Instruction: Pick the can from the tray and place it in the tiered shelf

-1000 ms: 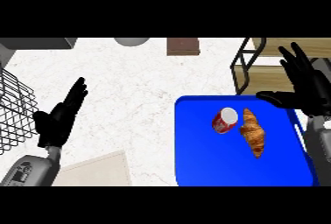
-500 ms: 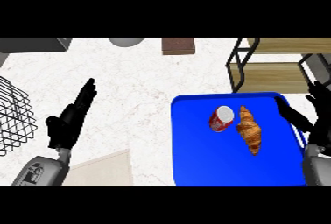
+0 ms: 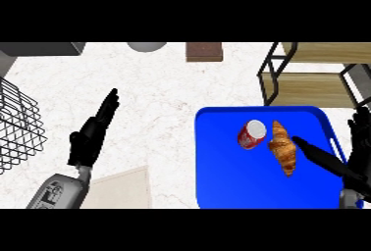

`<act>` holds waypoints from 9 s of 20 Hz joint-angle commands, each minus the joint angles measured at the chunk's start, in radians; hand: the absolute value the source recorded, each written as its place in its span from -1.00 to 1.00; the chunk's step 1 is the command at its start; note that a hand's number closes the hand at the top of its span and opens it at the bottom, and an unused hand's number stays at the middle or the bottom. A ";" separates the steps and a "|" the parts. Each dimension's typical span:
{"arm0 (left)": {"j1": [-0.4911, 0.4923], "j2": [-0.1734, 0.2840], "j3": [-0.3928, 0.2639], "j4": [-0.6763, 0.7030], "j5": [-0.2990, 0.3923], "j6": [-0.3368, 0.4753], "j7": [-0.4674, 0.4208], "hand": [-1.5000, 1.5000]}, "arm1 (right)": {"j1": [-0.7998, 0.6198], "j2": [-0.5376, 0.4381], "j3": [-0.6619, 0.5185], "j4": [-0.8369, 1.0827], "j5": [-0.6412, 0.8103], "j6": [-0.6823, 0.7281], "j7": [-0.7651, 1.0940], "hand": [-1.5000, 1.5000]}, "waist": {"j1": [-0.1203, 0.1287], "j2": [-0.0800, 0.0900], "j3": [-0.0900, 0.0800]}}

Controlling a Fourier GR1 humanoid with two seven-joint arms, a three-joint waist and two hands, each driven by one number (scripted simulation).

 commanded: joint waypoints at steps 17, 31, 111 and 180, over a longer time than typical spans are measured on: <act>-0.032 -0.008 0.026 -0.030 -0.019 -0.031 0.055 0.00 | -0.269 -0.369 0.373 -0.379 0.317 0.511 1.142 -1.00 | 0.030 0.001 -0.002; -0.002 -0.052 0.057 -0.004 -0.065 -0.050 0.014 0.00 | -0.410 -0.180 0.476 -0.393 0.459 0.592 1.379 -1.00 | 0.018 0.002 0.000; 0.070 -0.173 0.222 -0.114 -0.225 -0.237 0.065 0.00 | -0.166 0.178 0.570 -0.020 0.950 0.687 0.758 1.00 | 0.021 0.000 0.001; 0.038 -0.221 0.255 -0.083 -0.253 -0.244 0.062 0.00 | -0.952 -0.237 -0.084 0.183 1.026 0.401 0.527 1.00 | 0.027 0.004 0.001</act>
